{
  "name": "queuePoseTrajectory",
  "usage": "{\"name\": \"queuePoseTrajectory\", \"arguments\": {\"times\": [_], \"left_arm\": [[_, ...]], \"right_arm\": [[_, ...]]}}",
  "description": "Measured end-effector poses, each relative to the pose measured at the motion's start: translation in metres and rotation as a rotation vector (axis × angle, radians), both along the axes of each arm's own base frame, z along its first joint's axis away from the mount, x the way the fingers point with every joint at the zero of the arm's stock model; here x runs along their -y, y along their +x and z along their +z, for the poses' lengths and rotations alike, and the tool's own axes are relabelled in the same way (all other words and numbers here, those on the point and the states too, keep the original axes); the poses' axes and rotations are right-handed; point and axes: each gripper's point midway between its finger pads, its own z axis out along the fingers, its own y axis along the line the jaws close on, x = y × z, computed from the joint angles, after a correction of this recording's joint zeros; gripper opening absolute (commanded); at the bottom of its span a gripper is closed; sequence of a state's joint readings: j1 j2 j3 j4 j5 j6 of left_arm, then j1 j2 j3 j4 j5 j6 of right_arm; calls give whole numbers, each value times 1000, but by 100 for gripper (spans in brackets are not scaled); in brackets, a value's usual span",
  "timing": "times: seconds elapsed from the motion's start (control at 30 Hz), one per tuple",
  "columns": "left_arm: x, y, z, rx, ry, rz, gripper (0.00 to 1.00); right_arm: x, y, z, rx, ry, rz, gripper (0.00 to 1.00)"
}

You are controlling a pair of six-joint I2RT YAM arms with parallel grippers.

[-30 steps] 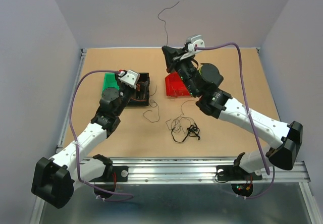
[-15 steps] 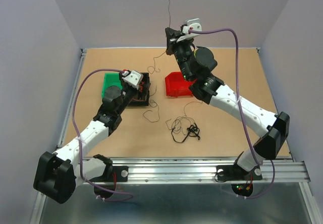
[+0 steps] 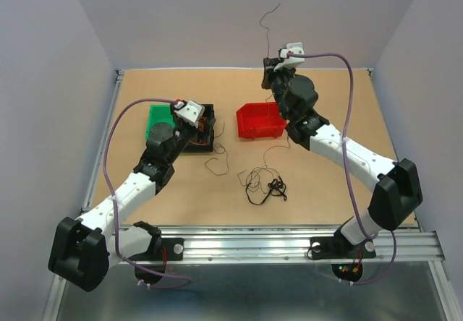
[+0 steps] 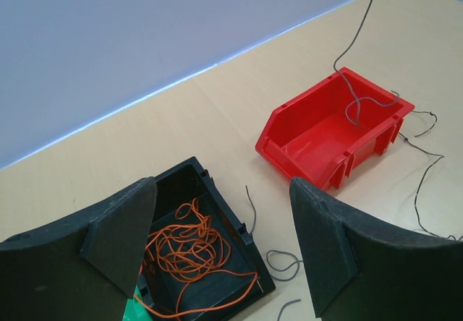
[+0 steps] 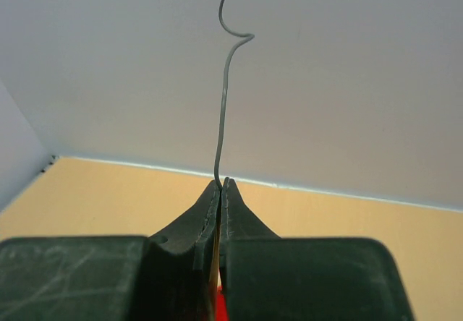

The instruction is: Untangle the cables

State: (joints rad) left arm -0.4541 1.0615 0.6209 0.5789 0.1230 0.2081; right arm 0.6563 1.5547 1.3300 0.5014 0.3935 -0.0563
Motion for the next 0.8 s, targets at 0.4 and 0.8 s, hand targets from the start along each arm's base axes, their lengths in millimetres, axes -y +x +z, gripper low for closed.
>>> {"name": "queuePoseTrajectory", "arguments": {"times": [0.4,0.8], "left_arm": [[-2,1,-1,-3,1,5,85],[-2,2,-1,-3,1,3,85]], "right_arm": [[38,-13,-53,-51,86,-6,1],[27,-23,-130,-270,75,54,0]]}}
